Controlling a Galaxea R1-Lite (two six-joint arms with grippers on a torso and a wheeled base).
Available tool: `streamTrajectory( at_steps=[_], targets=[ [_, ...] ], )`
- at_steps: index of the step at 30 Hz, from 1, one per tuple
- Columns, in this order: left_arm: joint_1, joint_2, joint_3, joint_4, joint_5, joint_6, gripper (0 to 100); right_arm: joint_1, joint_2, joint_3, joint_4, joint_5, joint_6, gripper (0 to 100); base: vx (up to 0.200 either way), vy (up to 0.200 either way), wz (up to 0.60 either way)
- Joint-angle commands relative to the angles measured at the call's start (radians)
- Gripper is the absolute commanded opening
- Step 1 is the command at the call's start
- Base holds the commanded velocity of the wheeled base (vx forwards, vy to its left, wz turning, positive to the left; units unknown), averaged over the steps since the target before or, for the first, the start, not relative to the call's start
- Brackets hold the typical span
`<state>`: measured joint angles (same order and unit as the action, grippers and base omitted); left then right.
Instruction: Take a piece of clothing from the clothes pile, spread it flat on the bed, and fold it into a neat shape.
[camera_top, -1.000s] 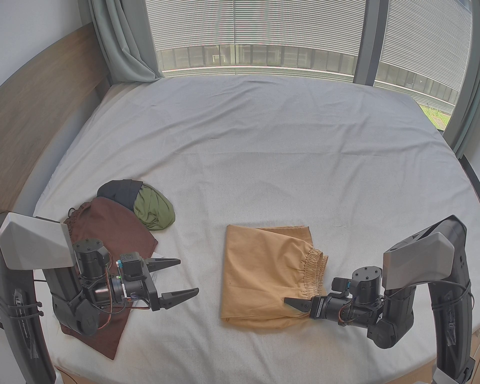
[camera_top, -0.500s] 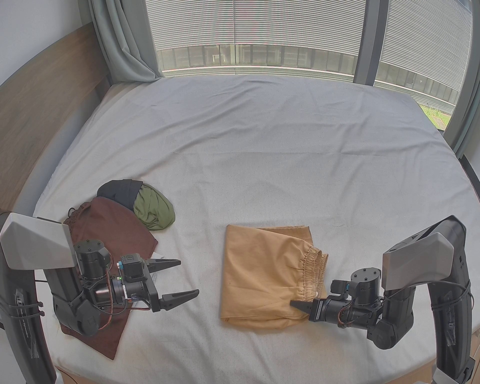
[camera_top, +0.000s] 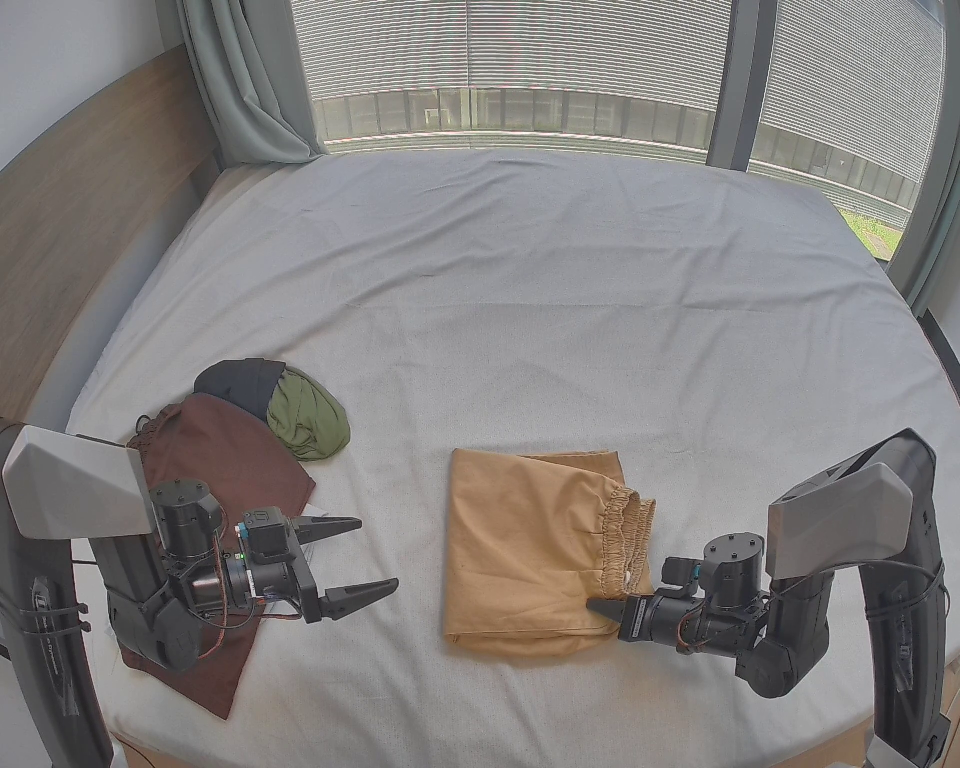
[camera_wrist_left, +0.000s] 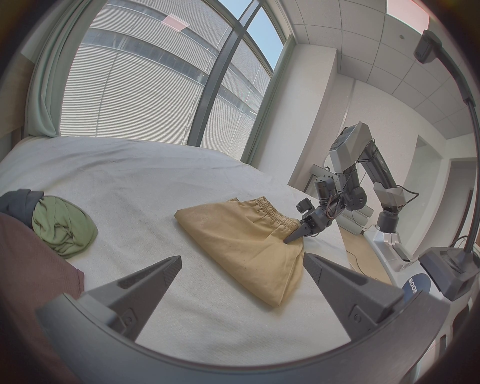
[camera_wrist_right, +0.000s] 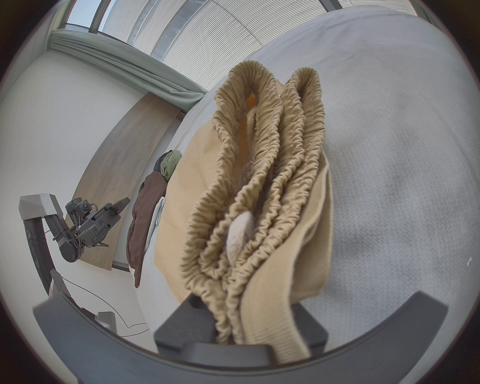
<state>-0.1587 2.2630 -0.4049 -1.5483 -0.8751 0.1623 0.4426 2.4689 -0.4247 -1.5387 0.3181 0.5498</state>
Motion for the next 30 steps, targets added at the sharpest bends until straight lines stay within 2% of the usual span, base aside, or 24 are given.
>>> streamTrajectory(
  at_steps=[1, 13, 30],
  targets=[
    [0.001, -0.006, -0.009, 0.001, 0.004, 0.008, 100, 0.012, -0.044, 0.006, -0.003, 0.001, -0.001, 0, 0.0, 0.0, 0.0],
    [0.001, -0.011, -0.008, 0.001, 0.002, 0.039, 100, 0.044, -0.157, 0.026, -0.003, 0.001, 0.001, 0, 0.0, 0.0, 0.0],
    [0.001, -0.013, -0.006, 0.001, -0.001, 0.039, 100, 0.064, -0.205, 0.027, -0.003, 0.003, -0.001, 0, 0.0, 0.0, 0.0]
  ],
)
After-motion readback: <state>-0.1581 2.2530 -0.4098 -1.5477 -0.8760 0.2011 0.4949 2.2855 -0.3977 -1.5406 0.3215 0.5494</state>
